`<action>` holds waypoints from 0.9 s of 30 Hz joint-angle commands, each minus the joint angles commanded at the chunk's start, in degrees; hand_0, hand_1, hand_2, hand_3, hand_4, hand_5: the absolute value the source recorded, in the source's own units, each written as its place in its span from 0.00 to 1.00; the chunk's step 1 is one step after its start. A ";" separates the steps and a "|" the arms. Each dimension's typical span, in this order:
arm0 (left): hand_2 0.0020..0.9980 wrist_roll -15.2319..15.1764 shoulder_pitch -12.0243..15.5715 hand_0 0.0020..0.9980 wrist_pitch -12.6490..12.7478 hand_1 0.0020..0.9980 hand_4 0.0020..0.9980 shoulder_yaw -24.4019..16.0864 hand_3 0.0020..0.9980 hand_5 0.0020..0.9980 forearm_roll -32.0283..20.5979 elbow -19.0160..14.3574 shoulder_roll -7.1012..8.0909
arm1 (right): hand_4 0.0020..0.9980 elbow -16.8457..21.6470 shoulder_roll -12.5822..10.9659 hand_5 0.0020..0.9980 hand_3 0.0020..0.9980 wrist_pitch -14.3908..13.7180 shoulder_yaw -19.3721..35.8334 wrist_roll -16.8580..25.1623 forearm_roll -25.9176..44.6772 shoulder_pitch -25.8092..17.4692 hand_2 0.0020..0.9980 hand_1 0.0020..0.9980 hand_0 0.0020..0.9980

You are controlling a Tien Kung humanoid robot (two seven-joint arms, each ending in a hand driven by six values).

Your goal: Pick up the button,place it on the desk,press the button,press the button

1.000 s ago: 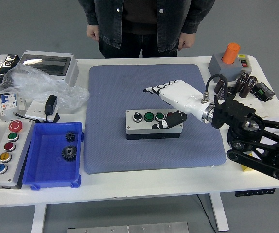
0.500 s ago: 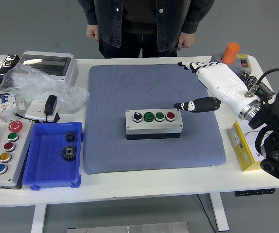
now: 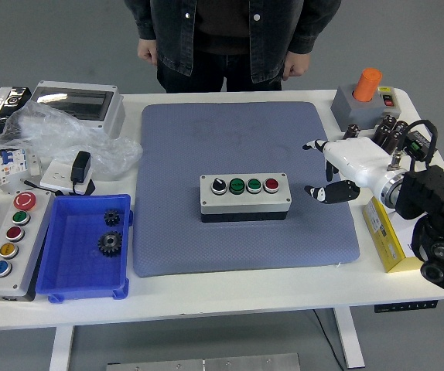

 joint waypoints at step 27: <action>0.64 0.03 -0.04 0.68 0.00 0.72 0.66 0.54 0.64 0.42 -0.34 0.04 -0.22 | 0.40 0.00 3.48 0.00 0.89 0.49 -8.19 0.59 5.33 3.68 0.21 0.36 0.40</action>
